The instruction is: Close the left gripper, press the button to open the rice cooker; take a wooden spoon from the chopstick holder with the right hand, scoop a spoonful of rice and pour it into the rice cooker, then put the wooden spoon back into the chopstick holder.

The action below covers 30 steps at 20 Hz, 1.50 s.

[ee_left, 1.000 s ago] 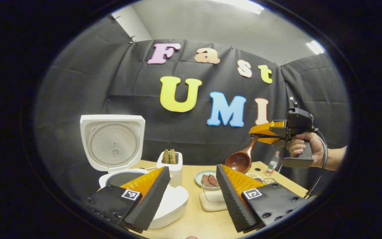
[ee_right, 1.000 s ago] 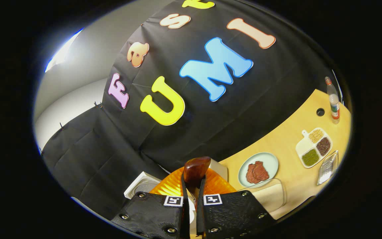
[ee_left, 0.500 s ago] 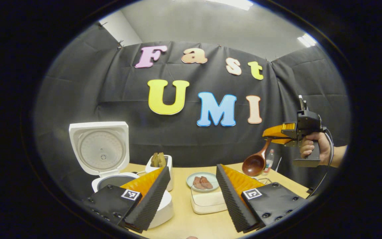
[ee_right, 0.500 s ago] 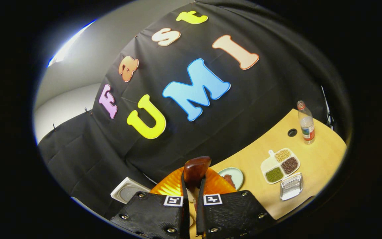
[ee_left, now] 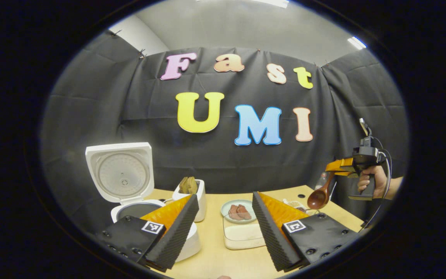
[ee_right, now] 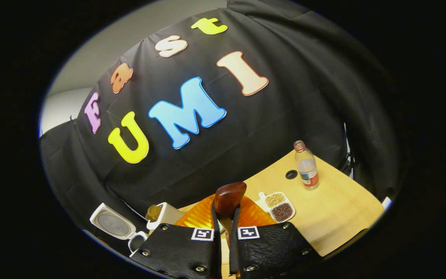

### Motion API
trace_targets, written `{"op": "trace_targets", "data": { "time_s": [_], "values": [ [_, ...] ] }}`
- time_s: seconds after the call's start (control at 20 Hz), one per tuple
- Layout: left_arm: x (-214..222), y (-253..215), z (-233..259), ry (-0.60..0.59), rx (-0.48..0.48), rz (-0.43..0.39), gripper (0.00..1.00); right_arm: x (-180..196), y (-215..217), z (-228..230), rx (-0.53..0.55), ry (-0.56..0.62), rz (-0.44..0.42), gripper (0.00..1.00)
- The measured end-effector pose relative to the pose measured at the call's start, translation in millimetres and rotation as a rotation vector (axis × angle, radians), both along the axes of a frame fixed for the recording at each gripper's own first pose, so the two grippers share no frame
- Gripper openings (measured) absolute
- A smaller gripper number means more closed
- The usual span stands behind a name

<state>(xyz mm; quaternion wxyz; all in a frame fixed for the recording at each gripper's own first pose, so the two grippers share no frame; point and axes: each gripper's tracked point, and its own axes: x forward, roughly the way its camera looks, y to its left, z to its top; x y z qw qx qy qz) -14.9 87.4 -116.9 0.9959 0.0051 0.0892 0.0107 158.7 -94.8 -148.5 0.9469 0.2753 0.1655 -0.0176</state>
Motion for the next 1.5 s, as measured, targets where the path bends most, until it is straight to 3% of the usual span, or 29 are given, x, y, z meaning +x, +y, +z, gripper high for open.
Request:
{"op": "trace_targets", "data": {
  "time_s": [0.55,1.2,1.35,1.4,1.5],
  "values": [
    [-10,-4,12,0.028,0.048,0.092,0.96,22,-29,-83,-0.084,0.115,-0.059,0.09],
    [-11,-21,19,0.056,0.103,0.068,0.97,30,-15,-144,-0.132,0.151,-0.063,0.08],
    [-5,-27,20,0.057,0.096,0.044,0.95,18,-14,-145,-0.191,0.148,-0.022,0.24],
    [-1,-29,19,0.054,0.090,0.034,0.94,14,-18,-140,-0.220,0.148,-0.013,0.40],
    [6,-37,20,0.047,0.078,0.010,0.95,-4,-35,-137,-0.308,0.167,-0.024,0.92]
  ]
}}
